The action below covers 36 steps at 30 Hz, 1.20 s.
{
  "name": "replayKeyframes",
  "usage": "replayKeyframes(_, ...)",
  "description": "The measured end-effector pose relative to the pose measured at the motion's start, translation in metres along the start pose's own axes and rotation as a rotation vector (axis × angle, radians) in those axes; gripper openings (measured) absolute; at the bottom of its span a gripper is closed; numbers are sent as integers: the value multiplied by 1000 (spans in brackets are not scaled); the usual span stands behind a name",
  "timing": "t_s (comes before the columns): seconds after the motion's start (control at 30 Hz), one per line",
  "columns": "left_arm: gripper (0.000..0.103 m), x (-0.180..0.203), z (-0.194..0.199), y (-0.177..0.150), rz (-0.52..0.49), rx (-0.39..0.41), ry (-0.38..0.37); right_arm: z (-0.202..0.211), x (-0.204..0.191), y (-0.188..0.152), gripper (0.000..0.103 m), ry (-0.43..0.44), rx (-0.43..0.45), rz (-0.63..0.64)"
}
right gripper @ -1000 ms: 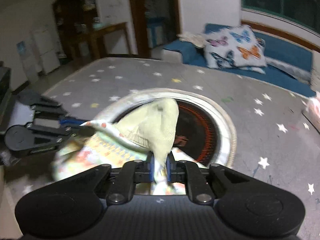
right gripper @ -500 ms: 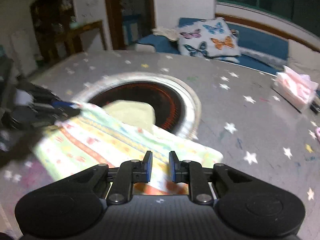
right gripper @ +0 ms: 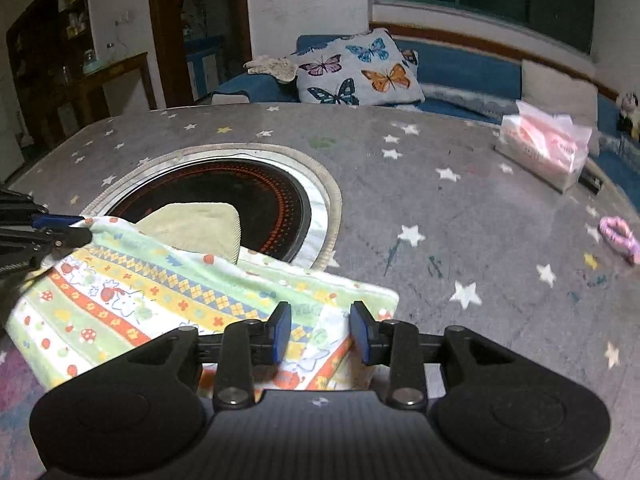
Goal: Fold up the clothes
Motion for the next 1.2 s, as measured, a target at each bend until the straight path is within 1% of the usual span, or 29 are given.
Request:
replayKeyframes(0.07,12,0,1,1,0,6,-1,-3,-1,2,36,-3,1,19)
replayKeyframes(0.1,11,0,2,2,1,8,0,-5,0,2,33,1,-3,16)
replayKeyframes(0.13,11,-1,3,2,2,10,0,-6,0,1,28,5,-8,13)
replayKeyframes(0.17,11,0,3,3,3,13,1,-6,-1,1,13,4,-5,21)
replayKeyframes(0.2,10,0,5,4,4,18,2,-5,-2,2,7,3,-3,31)
replayKeyframes(0.27,9,0,9,8,7,36,4,0,-5,6,6,-6,21,54)
replayKeyframes(0.33,9,-1,13,14,13,59,8,9,-8,15,5,-20,70,84)
replayKeyframes(0.4,9,-3,12,18,18,69,21,9,-8,21,5,-40,99,93)
replayKeyframes(0.43,9,-5,8,17,21,59,33,6,-7,21,5,-49,99,92)
replayKeyframes(0.47,9,-7,2,14,25,41,46,-3,-4,19,5,-60,78,81)
replayKeyframes(0.53,11,-9,-7,8,33,4,60,-20,1,11,8,-54,21,53)
replayKeyframes(0.6,13,-12,-12,1,39,-25,72,-22,4,10,9,-48,27,38)
replayKeyframes(0.67,13,-15,-6,0,50,-18,81,-12,3,17,10,-46,49,27)
replayKeyframes(0.7,13,-16,-1,2,56,-9,80,-5,0,21,10,-27,60,25)
replayKeyframes(0.77,13,-14,11,8,60,24,64,7,-11,26,11,25,71,27)
replayKeyframes(0.87,13,6,26,17,53,57,-17,9,-37,27,12,131,42,45)
replayKeyframes(0.93,13,23,28,19,33,61,-67,4,-55,25,12,187,20,55)
replayKeyframes(1.0,13,35,21,21,17,53,-97,-5,-68,25,12,209,10,68)
replayKeyframes(1.07,13,42,10,24,14,38,-112,-14,-76,26,12,224,-1,64)
replayKeyframes(1.2,13,42,-20,25,33,-8,-108,-38,-82,27,13,216,-24,44)
Point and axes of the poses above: each gripper's, at about its wrist camera, not at the fingertips, and z roughly against the way its jaws point, x to its right, y to its top, the point moved 9 cm from there along -z, roughly the way its jaws point, and after that the axes turned 5 degrees about x, right-handed, at the moved point
